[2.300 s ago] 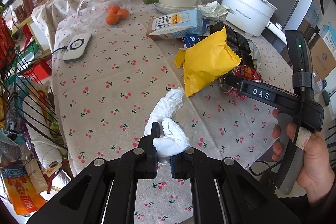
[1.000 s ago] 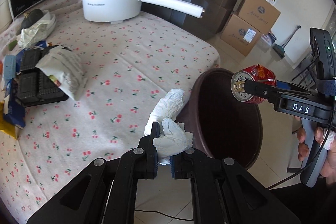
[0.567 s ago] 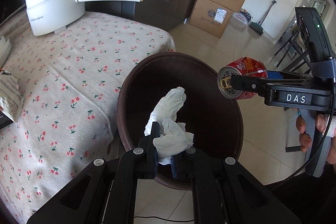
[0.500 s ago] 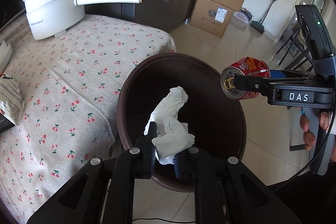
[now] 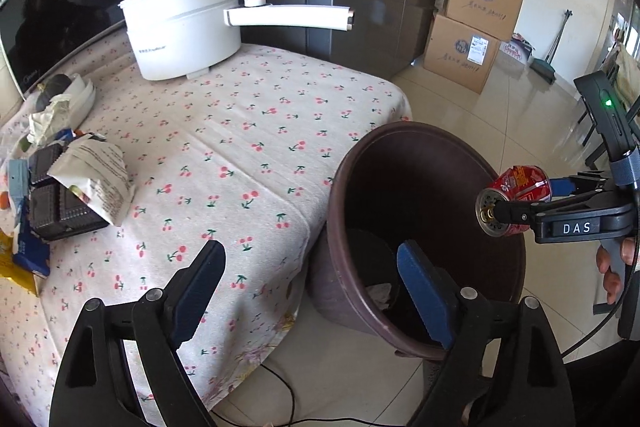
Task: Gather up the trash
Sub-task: 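Carry the tissue over the brown bin and open the left tool while right carries the can, then open the right tool over the bin to drop the red can, then move both tools back from the bin toward the table items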
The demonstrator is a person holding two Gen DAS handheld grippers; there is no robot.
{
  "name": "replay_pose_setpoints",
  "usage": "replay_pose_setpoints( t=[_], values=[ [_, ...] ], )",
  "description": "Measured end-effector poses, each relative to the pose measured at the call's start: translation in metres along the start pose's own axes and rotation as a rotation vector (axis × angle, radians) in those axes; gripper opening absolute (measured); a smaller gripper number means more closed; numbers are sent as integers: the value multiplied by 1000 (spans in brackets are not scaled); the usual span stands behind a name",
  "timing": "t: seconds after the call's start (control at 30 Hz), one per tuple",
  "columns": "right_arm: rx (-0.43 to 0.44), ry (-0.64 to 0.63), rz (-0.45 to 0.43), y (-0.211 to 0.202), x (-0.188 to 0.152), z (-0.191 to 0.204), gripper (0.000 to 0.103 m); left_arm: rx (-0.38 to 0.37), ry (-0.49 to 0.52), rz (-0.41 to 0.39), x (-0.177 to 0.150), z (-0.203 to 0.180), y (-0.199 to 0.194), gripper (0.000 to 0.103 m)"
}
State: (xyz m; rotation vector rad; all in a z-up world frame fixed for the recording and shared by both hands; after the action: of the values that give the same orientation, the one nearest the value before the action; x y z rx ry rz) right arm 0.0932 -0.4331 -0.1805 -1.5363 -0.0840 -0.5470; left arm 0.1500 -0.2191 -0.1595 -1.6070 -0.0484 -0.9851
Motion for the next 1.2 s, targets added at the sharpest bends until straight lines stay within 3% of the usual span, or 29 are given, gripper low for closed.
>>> replay_pose_setpoints(
  t=[0.27,0.33,0.4,0.7,1.2],
  values=[
    [-69,-23,63,15,-13,-7,84,51,10,4,-12,21,-15,97],
    [-73,-9,64,15,-14,-9,88,61,7,6,-14,25,-19,97],
    [-75,-7,51,13,-13,-10,92,70,3,7,-17,31,-22,98],
    [-30,-4,-16,-7,1,6,94,105,-29,14,-28,56,-36,98],
    [32,-59,-139,-38,34,85,95,178,-156,14,-52,131,-66,98]
  ],
)
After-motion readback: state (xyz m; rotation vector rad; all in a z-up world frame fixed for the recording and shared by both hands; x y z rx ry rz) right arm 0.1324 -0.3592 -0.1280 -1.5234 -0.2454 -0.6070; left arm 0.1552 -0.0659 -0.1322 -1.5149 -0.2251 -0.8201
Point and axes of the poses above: each gripper's, at about its wrist camera, not at the fingertips, and y roughly the way its jaws point, z to its left, x to its top, the point moved 7 cm from there along y, roughly the way its jaws point, and after that the axes turned 4 degrees about y, right-handed, at the moved point
